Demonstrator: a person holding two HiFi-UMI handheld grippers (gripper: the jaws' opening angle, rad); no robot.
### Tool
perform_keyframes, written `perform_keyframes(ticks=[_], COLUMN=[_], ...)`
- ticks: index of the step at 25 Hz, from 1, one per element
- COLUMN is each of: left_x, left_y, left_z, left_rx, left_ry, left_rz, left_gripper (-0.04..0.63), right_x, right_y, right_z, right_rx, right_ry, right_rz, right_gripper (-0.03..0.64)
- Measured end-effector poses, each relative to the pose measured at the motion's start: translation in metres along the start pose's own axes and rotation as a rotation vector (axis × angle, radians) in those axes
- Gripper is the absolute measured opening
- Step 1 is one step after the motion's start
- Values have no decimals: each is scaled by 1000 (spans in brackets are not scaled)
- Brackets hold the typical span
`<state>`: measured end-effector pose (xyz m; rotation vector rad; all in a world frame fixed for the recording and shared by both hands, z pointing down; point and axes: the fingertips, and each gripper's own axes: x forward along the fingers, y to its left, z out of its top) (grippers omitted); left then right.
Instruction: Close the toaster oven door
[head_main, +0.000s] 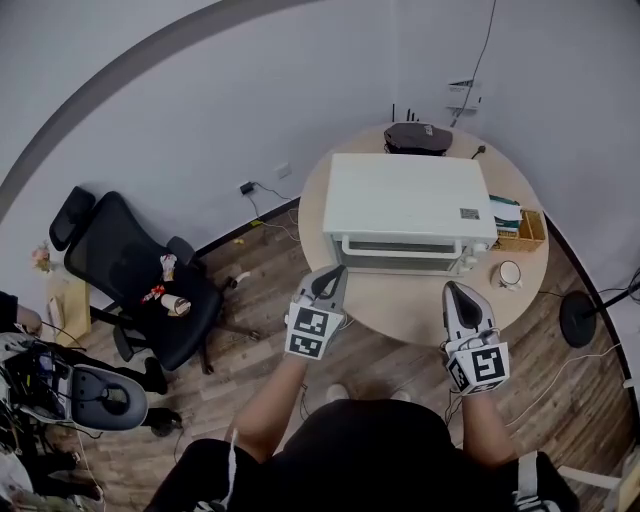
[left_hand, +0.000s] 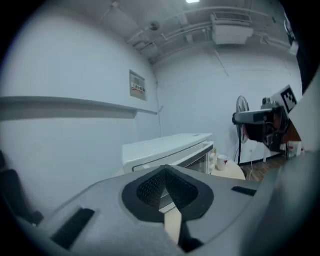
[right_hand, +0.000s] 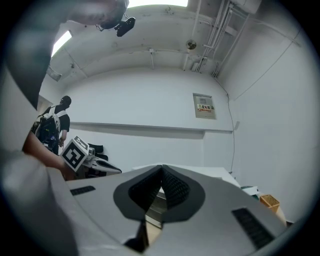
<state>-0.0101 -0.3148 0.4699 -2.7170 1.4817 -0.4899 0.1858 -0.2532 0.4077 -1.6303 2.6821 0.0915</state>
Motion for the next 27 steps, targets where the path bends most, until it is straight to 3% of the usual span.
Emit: perform_keyframes(ticks=[2,5,14,20,27], left_x=[-7,-16,-30,-33,-28], left_y=[-5,-8,-6,-22,-30], left_z=[2,6,5,18,22], left_rx=[-71,-110,-114,-82,-64], left_ry=[-29,-52,-69,-142,-151], left_rz=[-9,-10,11,-55,-87], left_gripper=[6,6,6,7,6], right_x=[2,5,10,13,20], right_y=[1,5,15,20,18], right_z=[-1,-2,-1,-7,-10], right_rx=[-16,-37,-57,-47,-73], right_ry=[20,43,45,66,83], right_rz=[-7,-5,14,37,45], right_gripper=[-2,-3,-3,-3,-3])
